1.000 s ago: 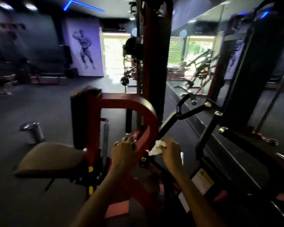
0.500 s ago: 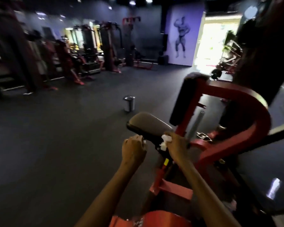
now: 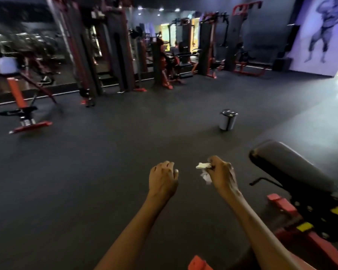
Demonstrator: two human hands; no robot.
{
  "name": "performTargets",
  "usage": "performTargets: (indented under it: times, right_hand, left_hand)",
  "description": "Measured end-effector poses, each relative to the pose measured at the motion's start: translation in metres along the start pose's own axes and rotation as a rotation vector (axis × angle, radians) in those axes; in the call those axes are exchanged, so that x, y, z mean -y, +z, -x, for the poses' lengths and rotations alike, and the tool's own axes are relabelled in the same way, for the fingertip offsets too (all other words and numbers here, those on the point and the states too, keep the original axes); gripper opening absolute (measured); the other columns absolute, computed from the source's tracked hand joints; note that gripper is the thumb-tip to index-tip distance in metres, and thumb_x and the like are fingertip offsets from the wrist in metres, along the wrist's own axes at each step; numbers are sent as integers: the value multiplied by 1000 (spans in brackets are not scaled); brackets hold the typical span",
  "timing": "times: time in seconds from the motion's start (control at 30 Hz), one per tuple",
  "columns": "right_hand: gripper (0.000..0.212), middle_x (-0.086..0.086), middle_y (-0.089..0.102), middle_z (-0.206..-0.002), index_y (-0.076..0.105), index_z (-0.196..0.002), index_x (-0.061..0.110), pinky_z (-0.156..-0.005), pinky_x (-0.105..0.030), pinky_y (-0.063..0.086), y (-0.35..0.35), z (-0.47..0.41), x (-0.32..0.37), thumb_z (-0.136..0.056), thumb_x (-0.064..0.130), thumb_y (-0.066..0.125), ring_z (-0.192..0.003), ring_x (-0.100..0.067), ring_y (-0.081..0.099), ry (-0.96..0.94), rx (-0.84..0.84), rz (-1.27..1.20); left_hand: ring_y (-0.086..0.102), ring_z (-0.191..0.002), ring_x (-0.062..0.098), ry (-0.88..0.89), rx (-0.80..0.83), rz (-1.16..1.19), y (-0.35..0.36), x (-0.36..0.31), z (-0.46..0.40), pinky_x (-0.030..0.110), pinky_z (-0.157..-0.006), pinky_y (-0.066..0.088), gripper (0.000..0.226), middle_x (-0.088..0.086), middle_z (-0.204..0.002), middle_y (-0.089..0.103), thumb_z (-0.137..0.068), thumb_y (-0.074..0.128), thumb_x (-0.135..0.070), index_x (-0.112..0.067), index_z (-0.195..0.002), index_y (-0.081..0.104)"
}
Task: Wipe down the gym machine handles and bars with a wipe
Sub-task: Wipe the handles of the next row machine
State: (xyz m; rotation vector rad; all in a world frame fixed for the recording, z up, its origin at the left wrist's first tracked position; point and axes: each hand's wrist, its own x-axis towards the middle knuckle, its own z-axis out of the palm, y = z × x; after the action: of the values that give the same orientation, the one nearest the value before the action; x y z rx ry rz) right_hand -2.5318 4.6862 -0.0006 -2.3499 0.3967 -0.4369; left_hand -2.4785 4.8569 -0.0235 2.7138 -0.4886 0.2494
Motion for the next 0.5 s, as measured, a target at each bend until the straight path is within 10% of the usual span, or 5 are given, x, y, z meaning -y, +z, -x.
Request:
performTargets:
  times: [0.27,0.5]
  right_hand:
    - [6,-4,67,-89,69,-84,13,-75,-37,50,134,-109,100,-79,15,66,-82,-26,63,-206,96,125]
    - [9,-3,70,-83,68,-89,13,-65,-28,44,237,-248,175,-84,14,60,-78,-22,65,-333,164,125]
  left_hand:
    - [58,-113,19,-196,15,-60,-26,148,-95,32,-97,40,38,1,-131,58,-102,36,-32,-18,-132,54]
    - [62,-101,21,-254,-97,-83,-46,256,-221,34,-86,45,33,3,-118,64,-102,38,-32,-16,-122,58]
